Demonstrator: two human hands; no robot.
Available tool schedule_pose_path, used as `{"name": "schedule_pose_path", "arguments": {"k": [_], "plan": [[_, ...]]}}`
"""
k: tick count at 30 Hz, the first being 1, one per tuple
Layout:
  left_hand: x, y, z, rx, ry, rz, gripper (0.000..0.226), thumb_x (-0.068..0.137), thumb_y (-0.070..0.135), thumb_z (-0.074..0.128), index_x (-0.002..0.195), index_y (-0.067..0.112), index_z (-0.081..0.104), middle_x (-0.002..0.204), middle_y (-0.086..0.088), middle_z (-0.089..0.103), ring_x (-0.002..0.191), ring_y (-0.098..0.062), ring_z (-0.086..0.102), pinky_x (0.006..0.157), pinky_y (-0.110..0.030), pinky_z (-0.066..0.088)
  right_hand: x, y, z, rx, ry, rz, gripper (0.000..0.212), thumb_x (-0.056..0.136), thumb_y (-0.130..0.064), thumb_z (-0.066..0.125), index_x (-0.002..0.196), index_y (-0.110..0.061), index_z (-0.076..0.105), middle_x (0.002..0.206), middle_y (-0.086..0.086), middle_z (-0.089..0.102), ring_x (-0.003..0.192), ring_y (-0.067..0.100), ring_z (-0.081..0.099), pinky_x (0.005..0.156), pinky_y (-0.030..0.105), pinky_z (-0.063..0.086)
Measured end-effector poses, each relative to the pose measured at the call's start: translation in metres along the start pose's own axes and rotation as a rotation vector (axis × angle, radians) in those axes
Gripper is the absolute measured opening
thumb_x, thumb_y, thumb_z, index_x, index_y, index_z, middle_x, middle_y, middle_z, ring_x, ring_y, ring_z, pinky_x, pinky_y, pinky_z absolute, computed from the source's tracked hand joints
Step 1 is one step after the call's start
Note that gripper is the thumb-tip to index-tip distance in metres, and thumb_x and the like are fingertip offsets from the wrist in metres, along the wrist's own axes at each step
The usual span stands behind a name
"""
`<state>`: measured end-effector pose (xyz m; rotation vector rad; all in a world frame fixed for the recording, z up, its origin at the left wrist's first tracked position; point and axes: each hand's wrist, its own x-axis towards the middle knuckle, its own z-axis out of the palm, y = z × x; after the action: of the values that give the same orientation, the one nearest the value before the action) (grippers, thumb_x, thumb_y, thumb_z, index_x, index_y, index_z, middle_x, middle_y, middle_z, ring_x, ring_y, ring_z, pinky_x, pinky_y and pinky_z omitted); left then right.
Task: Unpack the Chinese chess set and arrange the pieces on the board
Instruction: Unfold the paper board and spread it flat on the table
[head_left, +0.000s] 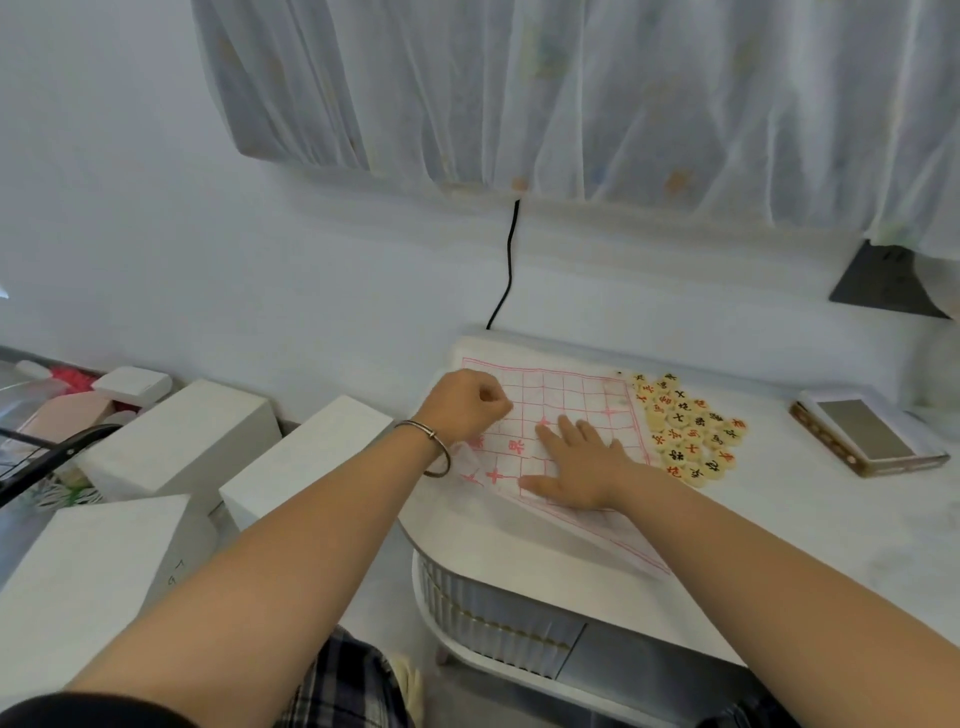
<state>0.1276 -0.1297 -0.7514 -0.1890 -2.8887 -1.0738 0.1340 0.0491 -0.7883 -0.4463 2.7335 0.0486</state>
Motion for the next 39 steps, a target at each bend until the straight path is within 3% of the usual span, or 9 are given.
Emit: {"name": "schedule_pose_path", "arguments": {"k": [2,3,5,7,11,15,19,34,39], "plan": [[0.0,-0.002,0.0,0.238,-0.321,0.056,0.046,0.09,0.031,0.059,0.132,0.014,0.051,0.14,-0.003,0.049,0.129,-0.017,0.044,0.106,-0.025,0.032,0.0,-0.002,0.001,0.003,0.002,-0.019,0.088,0.084,-0.073,0.032,0.15,-0.029,-0.006,0.158,0.004,-0.016,0.146,0.029,-0.01,0.115,0.057,0.007],[0.002,-0.006,0.002,0.361,-0.453,0.058,0.061,0.09,0.034,0.058,0.142,0.014,0.037,0.149,-0.002,0.037,0.137,-0.02,0.033,0.112,-0.029,0.025,0.0,-0.004,0.002,0.005,0.007,-0.036,0.088,0.084,-0.072,0.033,0.15,-0.028,-0.006,0.158,0.004,-0.016,0.146,0.029,-0.011,0.115,0.057,0.007],[0.008,-0.016,0.006,0.542,-0.604,0.059,0.079,0.086,0.042,0.061,0.148,0.013,0.021,0.153,-0.006,0.025,0.141,-0.027,0.024,0.116,-0.037,0.022,0.002,-0.006,0.005,0.012,0.021,-0.083,0.088,0.084,-0.072,0.035,0.15,-0.029,-0.005,0.158,0.003,-0.015,0.146,0.028,-0.011,0.114,0.057,0.005],[0.014,-0.028,0.009,0.663,-0.647,0.052,0.091,0.084,0.052,0.059,0.15,0.015,0.009,0.156,-0.011,0.012,0.142,-0.033,0.017,0.116,-0.042,0.018,0.004,-0.007,0.006,0.026,0.039,-0.142,0.087,0.085,-0.07,0.036,0.15,-0.029,-0.004,0.158,0.002,-0.014,0.146,0.027,-0.01,0.115,0.055,0.004],[0.022,-0.042,0.002,0.72,-0.642,-0.008,0.098,0.082,0.059,0.057,0.15,0.02,-0.002,0.158,-0.009,-0.005,0.145,-0.032,0.0,0.118,-0.046,0.009,0.012,-0.002,0.004,0.143,0.17,-0.153,0.074,0.091,-0.063,0.03,0.151,-0.027,0.003,0.159,0.0,-0.009,0.147,0.023,-0.006,0.117,0.05,0.0],[0.035,-0.052,-0.007,0.716,-0.633,-0.039,0.101,0.081,0.057,0.06,0.15,0.021,-0.003,0.158,-0.007,-0.007,0.146,-0.031,-0.004,0.118,-0.048,0.009,0.029,0.022,-0.001,0.131,0.375,0.007,0.061,0.098,-0.051,0.02,0.15,-0.022,0.01,0.159,0.002,-0.002,0.147,0.024,-0.004,0.116,0.05,-0.001],[0.045,-0.055,-0.011,0.741,-0.626,-0.046,0.099,0.082,0.057,0.058,0.15,0.021,-0.003,0.158,-0.007,-0.007,0.146,-0.031,-0.002,0.118,-0.048,0.009,0.05,0.055,-0.007,0.061,0.379,0.15,0.058,0.099,-0.046,0.015,0.151,-0.019,0.008,0.159,0.004,-0.001,0.147,0.025,-0.004,0.116,0.051,-0.002],[0.062,-0.025,0.004,0.749,-0.62,0.028,0.086,0.089,0.05,0.052,0.15,0.016,0.002,0.157,-0.011,0.002,0.145,-0.033,0.003,0.116,-0.044,0.011,0.065,0.116,-0.007,-0.034,0.316,0.152,0.055,0.1,-0.04,0.01,0.15,-0.016,0.013,0.16,0.004,0.001,0.147,0.019,0.001,0.116,0.052,0.003],[0.064,-0.027,0.01,0.743,-0.544,0.078,0.086,0.086,0.057,0.051,0.15,0.022,0.006,0.158,-0.005,0.002,0.145,-0.026,0.007,0.114,-0.052,0.021,0.056,0.08,-0.013,0.089,0.455,0.106,0.053,0.101,-0.038,0.014,0.15,-0.017,0.013,0.159,0.004,0.001,0.147,0.02,0.001,0.116,0.051,0.001]]}}
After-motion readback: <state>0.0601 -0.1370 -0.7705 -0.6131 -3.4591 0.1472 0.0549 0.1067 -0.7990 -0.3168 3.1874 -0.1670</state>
